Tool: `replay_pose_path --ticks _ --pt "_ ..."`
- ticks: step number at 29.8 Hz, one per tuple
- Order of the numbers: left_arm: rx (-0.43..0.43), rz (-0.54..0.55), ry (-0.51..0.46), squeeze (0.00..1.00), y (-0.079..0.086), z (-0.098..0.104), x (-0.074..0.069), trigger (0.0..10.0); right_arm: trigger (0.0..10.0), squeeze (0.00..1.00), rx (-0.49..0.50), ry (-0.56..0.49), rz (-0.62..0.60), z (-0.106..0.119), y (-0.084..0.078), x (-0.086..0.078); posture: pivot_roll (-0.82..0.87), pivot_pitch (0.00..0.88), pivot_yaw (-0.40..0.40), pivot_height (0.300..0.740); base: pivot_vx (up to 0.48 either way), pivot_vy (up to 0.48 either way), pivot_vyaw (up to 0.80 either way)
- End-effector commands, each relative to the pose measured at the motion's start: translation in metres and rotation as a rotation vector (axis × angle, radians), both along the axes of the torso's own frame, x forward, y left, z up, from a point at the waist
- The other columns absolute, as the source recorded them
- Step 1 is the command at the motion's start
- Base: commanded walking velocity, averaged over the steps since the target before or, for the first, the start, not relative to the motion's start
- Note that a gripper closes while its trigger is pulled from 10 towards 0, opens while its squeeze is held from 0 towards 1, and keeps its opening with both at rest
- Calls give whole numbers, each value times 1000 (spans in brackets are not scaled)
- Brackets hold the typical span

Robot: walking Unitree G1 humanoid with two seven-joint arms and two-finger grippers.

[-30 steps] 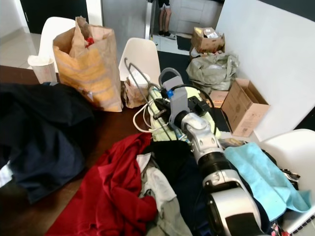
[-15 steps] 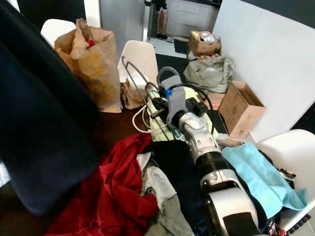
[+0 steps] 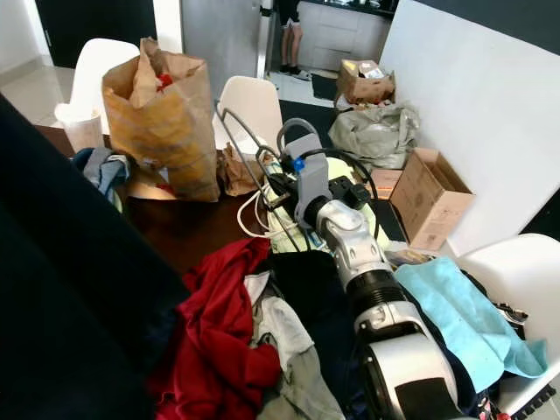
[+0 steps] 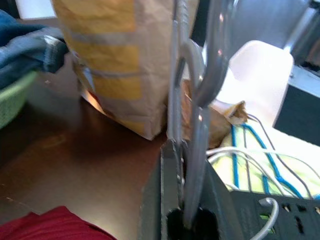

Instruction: Hang hanger

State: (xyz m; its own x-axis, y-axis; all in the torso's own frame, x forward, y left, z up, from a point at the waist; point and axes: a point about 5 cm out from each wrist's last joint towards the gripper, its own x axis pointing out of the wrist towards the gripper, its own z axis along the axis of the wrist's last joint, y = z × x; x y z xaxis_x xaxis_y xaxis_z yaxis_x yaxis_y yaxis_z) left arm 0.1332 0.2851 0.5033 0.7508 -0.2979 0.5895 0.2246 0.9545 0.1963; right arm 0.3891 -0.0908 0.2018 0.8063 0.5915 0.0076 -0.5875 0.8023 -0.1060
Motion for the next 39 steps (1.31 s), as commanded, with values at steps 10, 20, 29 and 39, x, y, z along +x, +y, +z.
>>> replay_pose_path --ticks 10,20,29,39 --pt "201 113 375 0 -21 -90 65 10000 10000 0 14 7 -5 1 -2 0 206 0 -137 740 0 0 0" --pt "186 -159 285 0 -66 -106 65 10000 10000 0 191 -5 129 18 6 -6 208 0 -129 740 -294 0 0" --pt "154 -336 200 0 -86 -116 40 10000 10000 0 284 -42 342 31 13 -24 200 0 -117 740 -452 0 0" --pt "120 -312 119 0 -80 -106 25 10000 10000 0 367 -39 399 39 13 -29 214 0 -122 740 -459 0 0"
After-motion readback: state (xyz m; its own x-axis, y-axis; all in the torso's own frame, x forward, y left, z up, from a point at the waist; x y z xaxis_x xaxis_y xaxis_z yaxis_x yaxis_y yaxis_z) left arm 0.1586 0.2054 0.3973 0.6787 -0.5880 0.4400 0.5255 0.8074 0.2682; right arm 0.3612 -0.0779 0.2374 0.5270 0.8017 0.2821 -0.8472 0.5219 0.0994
